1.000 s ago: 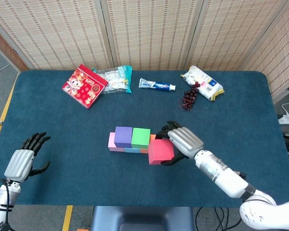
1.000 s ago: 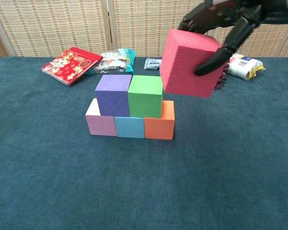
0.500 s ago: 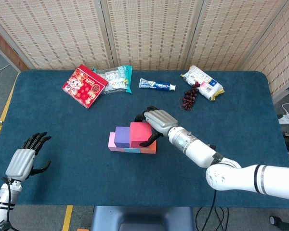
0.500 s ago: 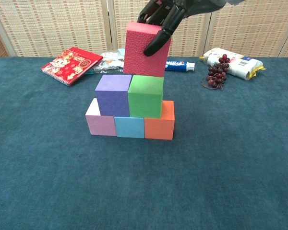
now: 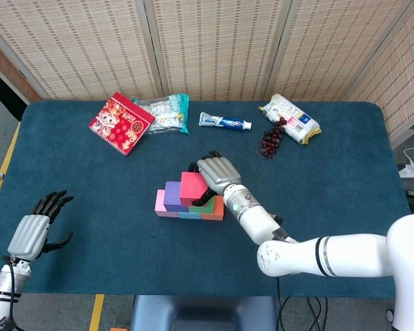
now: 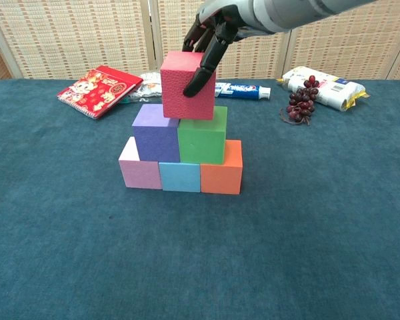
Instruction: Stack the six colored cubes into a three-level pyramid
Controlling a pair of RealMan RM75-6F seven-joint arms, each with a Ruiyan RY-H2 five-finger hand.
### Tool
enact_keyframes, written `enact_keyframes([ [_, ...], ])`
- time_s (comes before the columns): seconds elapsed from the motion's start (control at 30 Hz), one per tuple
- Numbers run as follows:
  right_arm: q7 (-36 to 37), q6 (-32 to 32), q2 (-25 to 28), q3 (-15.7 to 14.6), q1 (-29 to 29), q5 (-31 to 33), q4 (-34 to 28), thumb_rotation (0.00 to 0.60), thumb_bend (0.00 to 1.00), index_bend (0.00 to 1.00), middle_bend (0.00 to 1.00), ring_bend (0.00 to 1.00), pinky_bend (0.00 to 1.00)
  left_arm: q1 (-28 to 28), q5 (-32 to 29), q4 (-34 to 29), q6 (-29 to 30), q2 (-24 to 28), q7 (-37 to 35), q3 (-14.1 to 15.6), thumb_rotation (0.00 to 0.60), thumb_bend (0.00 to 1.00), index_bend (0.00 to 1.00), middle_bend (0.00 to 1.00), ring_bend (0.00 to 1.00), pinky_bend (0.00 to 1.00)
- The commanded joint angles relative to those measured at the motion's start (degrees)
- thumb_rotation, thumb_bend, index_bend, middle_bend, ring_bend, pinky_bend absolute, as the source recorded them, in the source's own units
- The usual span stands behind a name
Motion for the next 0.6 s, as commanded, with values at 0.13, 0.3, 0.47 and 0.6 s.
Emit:
enact_keyframes([
  [0.13, -3.8, 3.1, -2.6, 1.1, 2.4, 4.4, 1.2, 0.600, 0.35, 0.50, 0.46, 0.27, 0.13, 0.2, 0.1, 1.1, 0.2, -0.4, -1.1, 0.2, 0.600, 0.33, 0.15, 0.04, 0.02, 0.13],
  [0.3, -6.1, 4.6, -4.3, 2.3, 3.4, 7.1, 2.3, 0.600, 0.36, 0.50, 0.46, 0.27, 0.13, 0.3, 0.4, 1.9, 0.6, -0.7, -1.9, 0.3, 0.600, 0.33, 0.15, 0.04, 0.02, 0.13],
  [0.47, -8.4, 5.6, -5.9, 3.2, 4.0, 8.9, 3.5, 0.600, 0.36, 0.50, 0.46, 0.27, 0.12, 0.5, 0.4, 2.5, 0.6, -0.9, -2.5, 0.3, 0.600, 0.33, 0.15, 0.04, 0.02, 0.13],
  [0.6, -9.9, 5.8, -6.9, 3.9, 4.0, 10.0, 4.4, 0.600, 0.35, 0.49, 0.46, 0.27, 0.12, 0.5, 0.3, 3.1, 0.5, -1.1, -2.9, 0.4, 0.600, 0.33, 0.15, 0.04, 0.02, 0.13],
])
